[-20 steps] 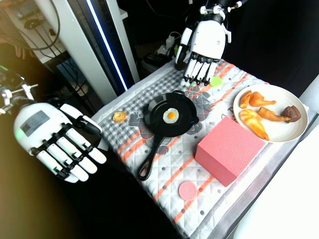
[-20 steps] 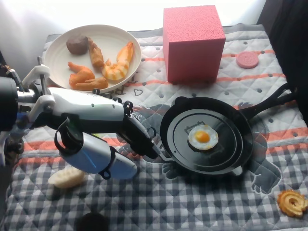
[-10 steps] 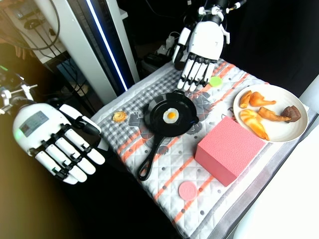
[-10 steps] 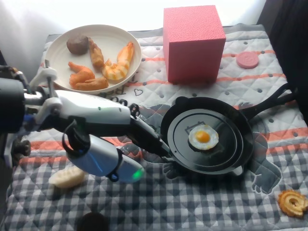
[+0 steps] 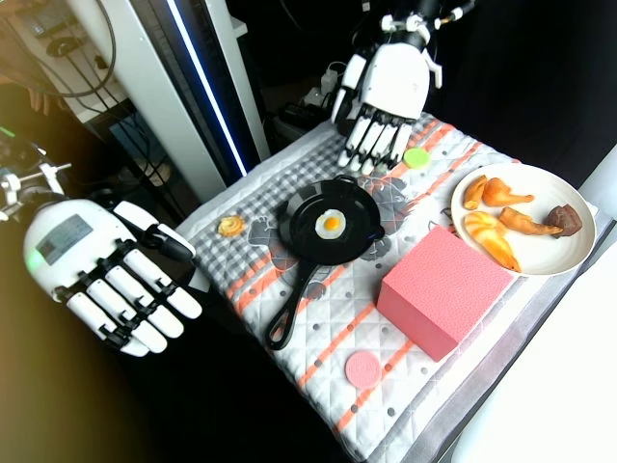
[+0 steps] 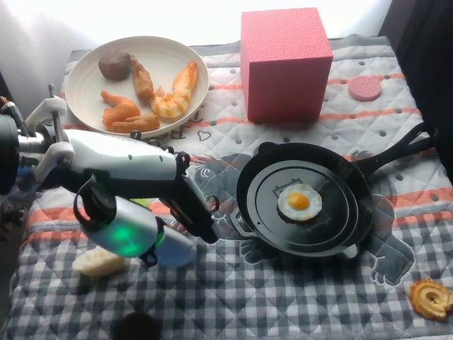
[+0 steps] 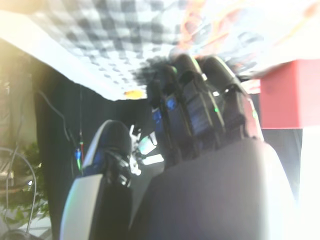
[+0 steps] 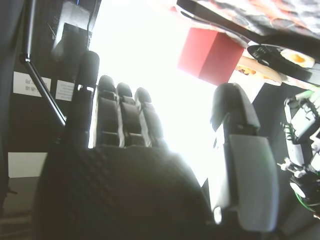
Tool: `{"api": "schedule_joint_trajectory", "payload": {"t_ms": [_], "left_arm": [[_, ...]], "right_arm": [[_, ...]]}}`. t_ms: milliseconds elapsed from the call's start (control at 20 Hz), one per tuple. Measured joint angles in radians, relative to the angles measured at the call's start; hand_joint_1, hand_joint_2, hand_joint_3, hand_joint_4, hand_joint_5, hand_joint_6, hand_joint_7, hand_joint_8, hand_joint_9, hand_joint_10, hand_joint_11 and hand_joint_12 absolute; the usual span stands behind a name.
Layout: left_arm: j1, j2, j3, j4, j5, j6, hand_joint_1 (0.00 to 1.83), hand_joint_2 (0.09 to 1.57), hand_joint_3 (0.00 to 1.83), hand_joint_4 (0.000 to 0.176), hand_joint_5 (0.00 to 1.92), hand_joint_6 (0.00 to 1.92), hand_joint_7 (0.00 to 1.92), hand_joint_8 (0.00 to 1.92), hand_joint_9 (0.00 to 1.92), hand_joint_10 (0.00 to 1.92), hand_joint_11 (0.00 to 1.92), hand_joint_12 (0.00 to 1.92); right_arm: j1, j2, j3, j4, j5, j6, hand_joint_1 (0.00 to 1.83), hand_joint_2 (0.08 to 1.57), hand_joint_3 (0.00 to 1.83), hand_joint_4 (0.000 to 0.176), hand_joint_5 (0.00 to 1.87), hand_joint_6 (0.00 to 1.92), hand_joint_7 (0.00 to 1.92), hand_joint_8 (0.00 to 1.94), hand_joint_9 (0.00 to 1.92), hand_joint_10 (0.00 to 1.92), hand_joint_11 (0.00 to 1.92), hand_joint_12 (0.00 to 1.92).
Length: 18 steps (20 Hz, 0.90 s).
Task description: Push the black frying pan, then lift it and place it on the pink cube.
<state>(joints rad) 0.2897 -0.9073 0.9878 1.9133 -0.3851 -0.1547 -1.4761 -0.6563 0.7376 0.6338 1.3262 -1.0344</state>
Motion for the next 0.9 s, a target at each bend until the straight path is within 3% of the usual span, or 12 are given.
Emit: {"api": "schedule_joint_trajectory", "payload": {"t_ms": [150,250,450,900], "left_arm": [[0.000,-0.011,-0.002,0.049,-0.006,-0.033,0.44,1.32,0.00,0.000,0.59,0.00,0.58,0.00,0.53,0.00,0.00,1.07],[0.000,-0.018,-0.002,0.050,-0.009,-0.034,0.32,1.35,0.01,0.000,0.40,0.00,0.37,0.00,0.33,0.00,0.00,0.84],[0.000,-0.038,0.001,0.057,-0.013,-0.034,0.33,1.36,0.00,0.000,0.30,0.00,0.23,0.00,0.16,0.00,0.00,0.39],[0.000,-0.063,0.017,0.046,-0.020,-0.034,0.26,1.36,0.00,0.000,0.31,0.00,0.25,0.00,0.17,0.01,0.00,0.49]], "right_arm": [[0.000,0.000,0.000,-0.003,0.000,0.003,0.43,1.21,0.00,0.000,0.00,0.00,0.00,0.00,0.07,0.02,0.00,1.27],[0.000,0.000,0.000,0.000,0.000,0.003,0.46,1.22,0.00,0.000,0.00,0.00,0.00,0.00,0.05,0.01,0.00,1.21],[0.000,0.000,0.000,-0.002,0.000,0.005,0.46,1.21,0.00,0.000,0.00,0.00,0.00,0.00,0.07,0.01,0.00,1.27],[0.000,0.000,0.000,0.002,0.001,0.007,0.47,1.22,0.00,0.000,0.00,0.00,0.00,0.00,0.05,0.00,0.00,1.16]]}}
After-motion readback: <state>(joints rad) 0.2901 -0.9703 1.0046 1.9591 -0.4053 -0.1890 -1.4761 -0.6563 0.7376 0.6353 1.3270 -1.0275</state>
